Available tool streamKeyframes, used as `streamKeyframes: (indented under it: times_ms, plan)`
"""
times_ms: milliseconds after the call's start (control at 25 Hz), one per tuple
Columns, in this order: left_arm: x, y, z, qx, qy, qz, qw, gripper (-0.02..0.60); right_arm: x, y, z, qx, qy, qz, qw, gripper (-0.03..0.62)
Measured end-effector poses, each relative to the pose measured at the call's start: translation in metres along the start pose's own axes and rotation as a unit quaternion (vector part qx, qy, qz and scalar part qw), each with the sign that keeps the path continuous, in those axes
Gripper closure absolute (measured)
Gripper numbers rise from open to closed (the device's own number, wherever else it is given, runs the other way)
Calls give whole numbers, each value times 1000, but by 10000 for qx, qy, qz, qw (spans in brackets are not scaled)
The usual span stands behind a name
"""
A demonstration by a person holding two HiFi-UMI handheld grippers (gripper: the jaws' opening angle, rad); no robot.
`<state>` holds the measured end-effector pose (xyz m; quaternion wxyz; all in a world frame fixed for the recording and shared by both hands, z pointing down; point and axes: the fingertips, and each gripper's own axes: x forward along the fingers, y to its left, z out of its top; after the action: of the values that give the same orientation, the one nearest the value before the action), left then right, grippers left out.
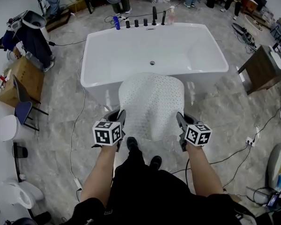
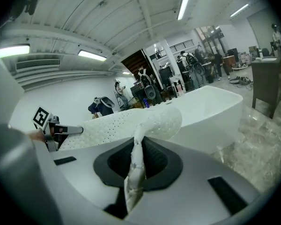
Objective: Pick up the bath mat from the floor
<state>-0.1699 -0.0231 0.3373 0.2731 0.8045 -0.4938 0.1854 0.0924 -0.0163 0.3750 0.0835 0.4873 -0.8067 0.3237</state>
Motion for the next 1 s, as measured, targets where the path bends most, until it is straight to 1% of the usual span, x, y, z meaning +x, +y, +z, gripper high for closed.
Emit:
streamKeyframes:
  times_ms: [160,280,400,520,600,800,920,1000]
  plan:
    - [1,-2,26,83,-207,-190,9996,541,2,5,28,25,-261,-45,9996,553]
    - [10,1,48,111,-397,-294,9987,541,12,14,52,-72,-374,4,9993,553]
    - [19,12,70,195,-519,-366,9978,541,29,27,76,-94,-413,55,9991,553]
    - [27,29,87,320,-604,-341,9971,541,48,37,95,-191,-383,88,9990,553]
    - [32,44,97,297,-658,-322,9969,541,61,41,106,-220,-345,106,9991,553]
    - [39,83,103,150,-657,-358,9971,541,99,48,122,-20,-300,104,9995,553]
    - [43,106,98,-19,-564,-305,9979,541,125,57,119,13,-149,89,9998,553]
    - [48,114,93,-150,-491,-291,9983,540,138,64,112,43,-29,100,9999,553]
